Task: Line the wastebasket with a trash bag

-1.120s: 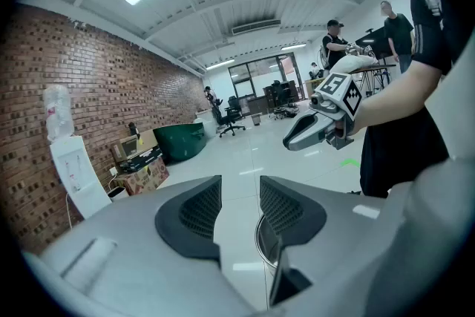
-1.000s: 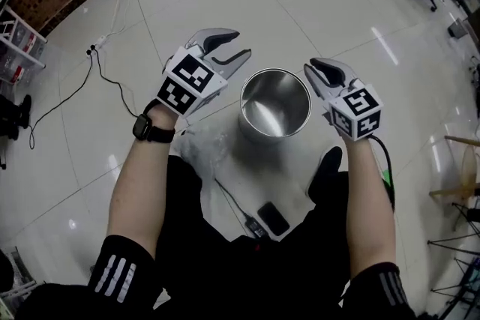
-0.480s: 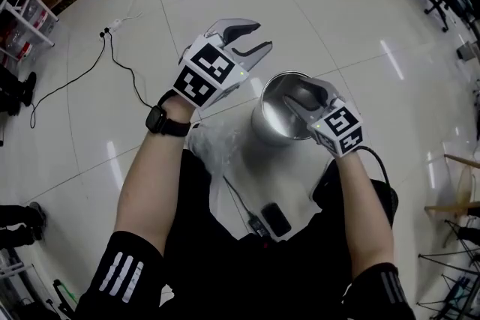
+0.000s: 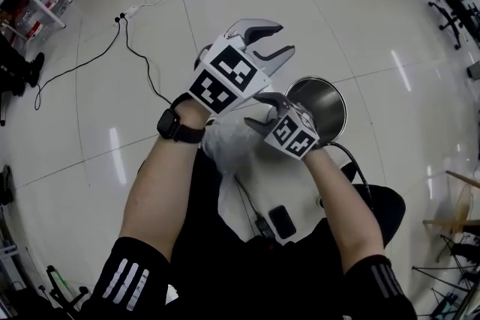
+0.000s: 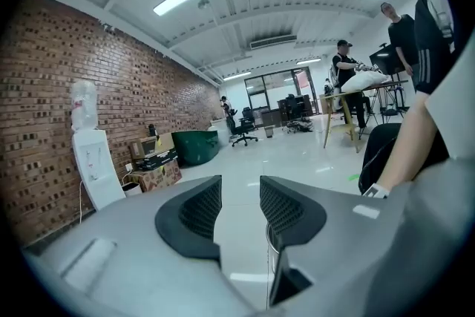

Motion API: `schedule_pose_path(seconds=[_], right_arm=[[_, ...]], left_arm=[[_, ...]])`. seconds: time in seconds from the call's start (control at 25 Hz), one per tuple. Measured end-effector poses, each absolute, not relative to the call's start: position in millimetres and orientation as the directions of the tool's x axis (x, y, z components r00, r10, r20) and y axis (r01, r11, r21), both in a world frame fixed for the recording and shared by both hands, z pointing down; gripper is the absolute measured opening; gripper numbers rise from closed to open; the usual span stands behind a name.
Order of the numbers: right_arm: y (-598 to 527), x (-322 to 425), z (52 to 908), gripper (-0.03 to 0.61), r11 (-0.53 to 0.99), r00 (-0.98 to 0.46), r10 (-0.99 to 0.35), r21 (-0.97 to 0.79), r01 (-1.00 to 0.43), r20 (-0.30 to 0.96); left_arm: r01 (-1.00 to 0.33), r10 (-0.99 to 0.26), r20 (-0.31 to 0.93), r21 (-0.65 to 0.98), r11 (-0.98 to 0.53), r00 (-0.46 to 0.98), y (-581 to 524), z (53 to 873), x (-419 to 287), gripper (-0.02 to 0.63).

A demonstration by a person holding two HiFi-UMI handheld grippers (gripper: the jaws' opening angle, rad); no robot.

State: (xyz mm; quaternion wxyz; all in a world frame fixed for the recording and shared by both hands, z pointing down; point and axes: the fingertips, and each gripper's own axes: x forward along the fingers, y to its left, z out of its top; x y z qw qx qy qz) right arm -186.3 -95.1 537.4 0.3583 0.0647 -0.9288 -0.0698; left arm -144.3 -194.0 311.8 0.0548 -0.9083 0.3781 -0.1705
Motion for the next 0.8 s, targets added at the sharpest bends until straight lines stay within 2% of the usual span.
schedule_pose_path(seconds=[0.32, 0.6, 0.76, 0.8], right_arm=[[-90.3, -235.9, 640.4, 0.28, 0.998, -0.633, -0.043, 0.056, 0.0, 0.773], [-81.6, -233.2, 732.9, 0.295, 0.998, -0.449, 0.033, -0.007, 0.058, 0.893], [-72.7, -223.3, 773.3, 0.287, 0.996, -0.352, 0.084, -0.063, 0.07, 0.932], [-72.0, -221.9, 778.7, 0.26, 0.996, -0.344, 0.084, -0.068, 0.059, 0.935]], left_arm=[[-0.698, -0.724, 0.266, -0.201, -0.688, 0.637, -189.3, 313.6, -173.7, 0.155], [-0.733, -0.739, 0.32, -0.165, -0.66, 0.593, -189.8, 329.8, -201.0, 0.155], [-0.731, -0.735, 0.343, -0.169, -0.661, 0.585, -187.4, 337.9, -206.3, 0.155], [-0.728, -0.732, 0.348, -0.171, -0.663, 0.585, -187.0, 339.6, -206.3, 0.155]])
